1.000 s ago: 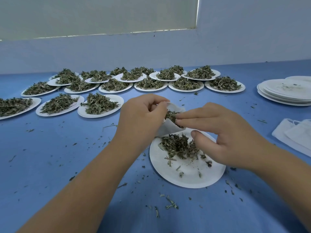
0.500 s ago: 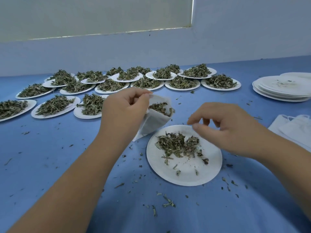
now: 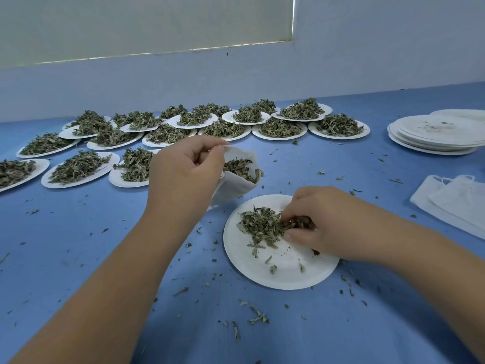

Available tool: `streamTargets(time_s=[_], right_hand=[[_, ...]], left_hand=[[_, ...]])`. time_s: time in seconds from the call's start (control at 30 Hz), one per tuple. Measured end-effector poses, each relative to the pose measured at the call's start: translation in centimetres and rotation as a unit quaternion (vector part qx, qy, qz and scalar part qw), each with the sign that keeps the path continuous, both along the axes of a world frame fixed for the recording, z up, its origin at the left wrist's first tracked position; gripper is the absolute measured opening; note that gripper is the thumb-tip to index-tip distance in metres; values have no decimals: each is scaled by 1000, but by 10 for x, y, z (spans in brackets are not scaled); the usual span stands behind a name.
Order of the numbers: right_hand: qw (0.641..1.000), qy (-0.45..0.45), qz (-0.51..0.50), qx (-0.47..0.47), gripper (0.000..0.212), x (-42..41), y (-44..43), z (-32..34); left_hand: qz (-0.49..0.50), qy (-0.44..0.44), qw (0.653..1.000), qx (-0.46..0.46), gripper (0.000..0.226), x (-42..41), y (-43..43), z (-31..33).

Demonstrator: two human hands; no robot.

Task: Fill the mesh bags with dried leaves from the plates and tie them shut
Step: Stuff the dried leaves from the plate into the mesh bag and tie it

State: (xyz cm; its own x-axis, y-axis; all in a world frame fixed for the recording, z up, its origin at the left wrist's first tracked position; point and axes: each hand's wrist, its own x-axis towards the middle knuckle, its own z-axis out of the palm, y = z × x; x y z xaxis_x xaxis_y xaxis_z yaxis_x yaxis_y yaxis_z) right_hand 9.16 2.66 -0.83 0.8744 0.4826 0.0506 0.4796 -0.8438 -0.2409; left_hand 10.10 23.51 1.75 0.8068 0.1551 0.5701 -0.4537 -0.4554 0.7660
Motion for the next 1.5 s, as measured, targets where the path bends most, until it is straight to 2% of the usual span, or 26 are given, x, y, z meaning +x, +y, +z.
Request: streamTargets(time_s=[0.1,0.27,0.47,0.57,0.6,0.73,0.87,0.97,1.27,1.5], right_hand=[[1000,-11,-4,2,18,-1,1,1],[999,-16,-13,25,15,-2,0,4],[985,-38,-16,170,8,0,-6,8],[981,-44,8,188,7,-1,2,2],[982,-33,12,183,13,-2,4,0],[996,18,14,90,59,-3,10,-10],[999,12,13,50,69,-3,13,-11],[1000,5,10,29,62,-3,15,-13],[999,-2,-1,54,22,-6,18,-9],[999,-36,0,30,21,-8,18,-4]], left_hand=[[0,2,1000,8,24,0,0,1],[1,3,1000,14,22,-1,0,1],[2,-4,1000,21,22,0,0,0],[3,-7,1000,26,23,1,0,-1],[2,-8,1000,28,24,1,-1,-1],[-1,-10,999,33,26,2,-1,-2],[-2,-16,999,41,26,3,-1,-2],[-2,-22,999,47,23,4,-1,-3],[22,-78,990,112,17,3,2,-6],[30,-97,986,136,17,3,2,-6]])
